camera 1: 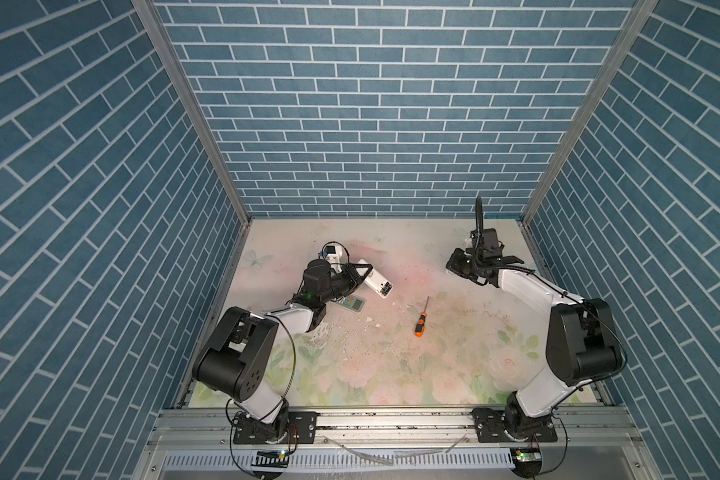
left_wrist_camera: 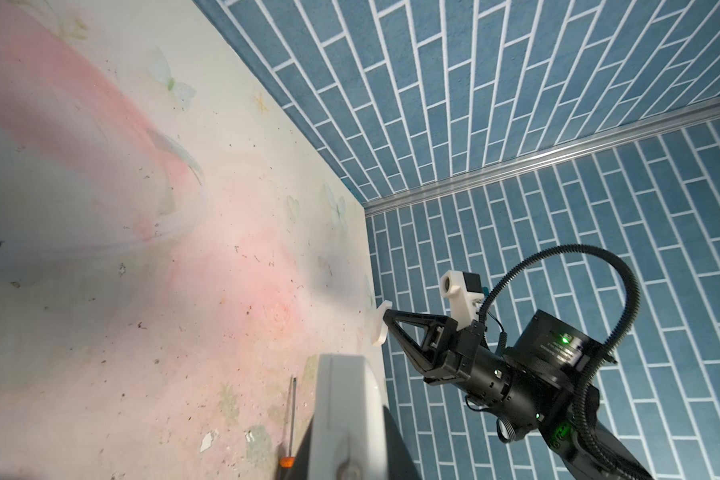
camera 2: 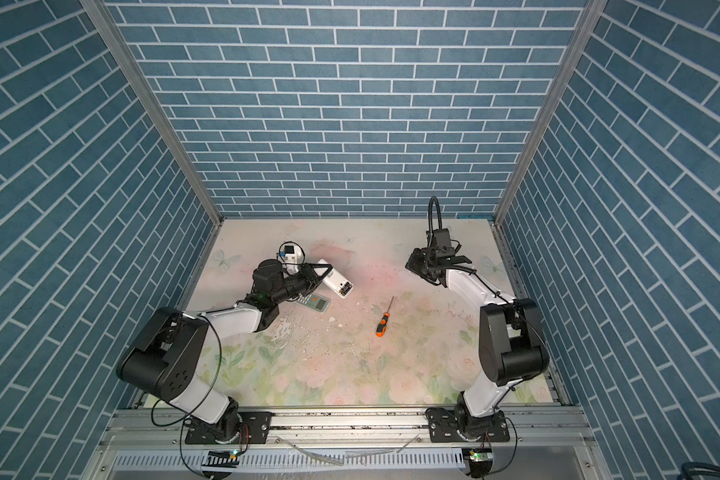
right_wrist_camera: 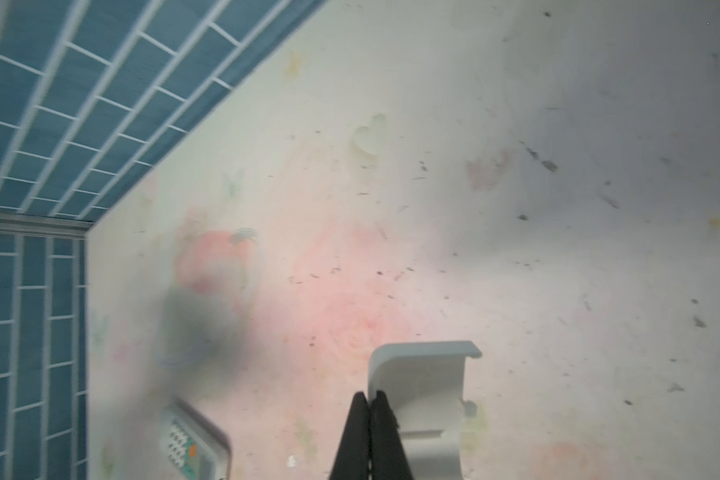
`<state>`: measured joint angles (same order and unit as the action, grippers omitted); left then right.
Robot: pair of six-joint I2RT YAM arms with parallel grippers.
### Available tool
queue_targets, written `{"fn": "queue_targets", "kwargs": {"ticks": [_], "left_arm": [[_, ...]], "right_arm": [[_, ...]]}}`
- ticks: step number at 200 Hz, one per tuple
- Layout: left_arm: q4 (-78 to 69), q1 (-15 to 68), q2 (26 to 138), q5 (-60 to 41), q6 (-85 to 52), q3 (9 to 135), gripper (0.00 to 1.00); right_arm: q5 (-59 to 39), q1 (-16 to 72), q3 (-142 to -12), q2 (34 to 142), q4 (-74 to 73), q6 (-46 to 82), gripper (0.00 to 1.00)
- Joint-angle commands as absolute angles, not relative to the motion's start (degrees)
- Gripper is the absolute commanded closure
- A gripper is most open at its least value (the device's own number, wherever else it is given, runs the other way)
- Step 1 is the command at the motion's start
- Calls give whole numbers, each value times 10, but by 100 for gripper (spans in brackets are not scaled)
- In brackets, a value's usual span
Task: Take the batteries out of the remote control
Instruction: 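Lower the remote with the right gripper while the left gripper lowers the cover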
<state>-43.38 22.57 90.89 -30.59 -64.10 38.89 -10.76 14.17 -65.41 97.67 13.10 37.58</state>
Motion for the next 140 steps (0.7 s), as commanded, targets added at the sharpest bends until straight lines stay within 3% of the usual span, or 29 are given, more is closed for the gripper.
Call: {"fn": "queue_targets", "kwargs": {"ticks": [1,59,140], "left_arm": [[-414,237,888,-296,-610,397,100],[-394,245,869,-286,-602,397,100],[-387,246,863,-285,-596,390,100]], "right_arm": [[-77,129,-671,1015,173,332,100],[-24,109,-731,1084,236,312,100],[-25,92,-756,1116,260,304,100]]}}
